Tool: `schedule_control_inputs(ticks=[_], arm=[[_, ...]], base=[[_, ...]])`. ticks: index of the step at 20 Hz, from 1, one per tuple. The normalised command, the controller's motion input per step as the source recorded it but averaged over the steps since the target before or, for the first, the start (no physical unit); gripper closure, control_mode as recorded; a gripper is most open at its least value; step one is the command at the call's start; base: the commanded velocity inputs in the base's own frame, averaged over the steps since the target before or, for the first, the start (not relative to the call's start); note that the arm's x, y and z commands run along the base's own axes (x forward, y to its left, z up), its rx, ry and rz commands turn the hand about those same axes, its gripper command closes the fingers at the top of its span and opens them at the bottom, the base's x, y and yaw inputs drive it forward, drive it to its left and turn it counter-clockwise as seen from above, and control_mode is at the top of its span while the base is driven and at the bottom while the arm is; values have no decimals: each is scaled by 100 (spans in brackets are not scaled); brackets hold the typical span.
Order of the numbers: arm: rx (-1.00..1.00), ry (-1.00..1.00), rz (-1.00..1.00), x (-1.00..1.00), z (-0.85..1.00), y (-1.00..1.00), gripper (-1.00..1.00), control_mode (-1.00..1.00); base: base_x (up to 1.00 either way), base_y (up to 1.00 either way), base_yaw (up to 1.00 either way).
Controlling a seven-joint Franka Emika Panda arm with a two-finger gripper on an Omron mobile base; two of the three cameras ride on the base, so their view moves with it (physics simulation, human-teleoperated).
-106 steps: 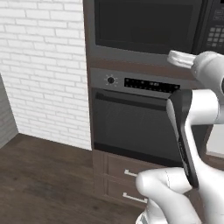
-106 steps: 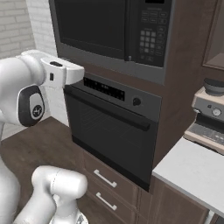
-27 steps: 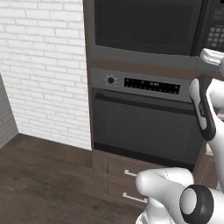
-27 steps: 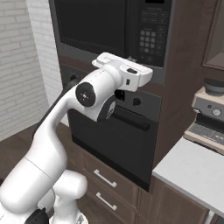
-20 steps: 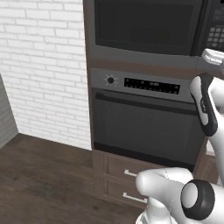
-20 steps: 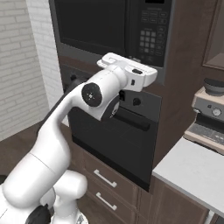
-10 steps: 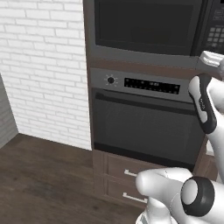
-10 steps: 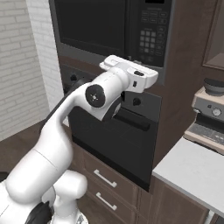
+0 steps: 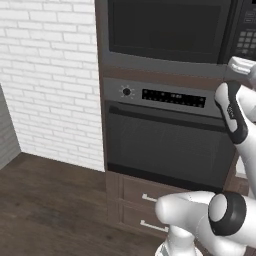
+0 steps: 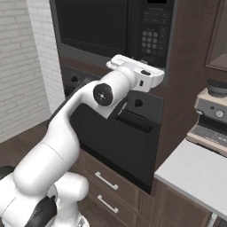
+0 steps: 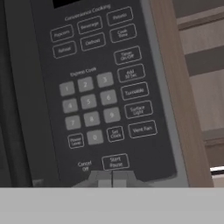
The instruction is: Pick the sweet potato from the sink and place it in the bowl. Then pick the bowl and place it in the microwave. Then close the microwave door and press the start button.
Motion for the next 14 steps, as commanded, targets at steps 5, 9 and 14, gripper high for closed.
schedule_control_inputs(ticks=[5,9,14], arm=[[0,0,0,16,-1,-3,100,-100],[0,0,0,18,0,0,100,-100],[0,0,0,5,0,-9,100,-100]], base=[[0,0,0],[0,0,0],[0,0,0]])
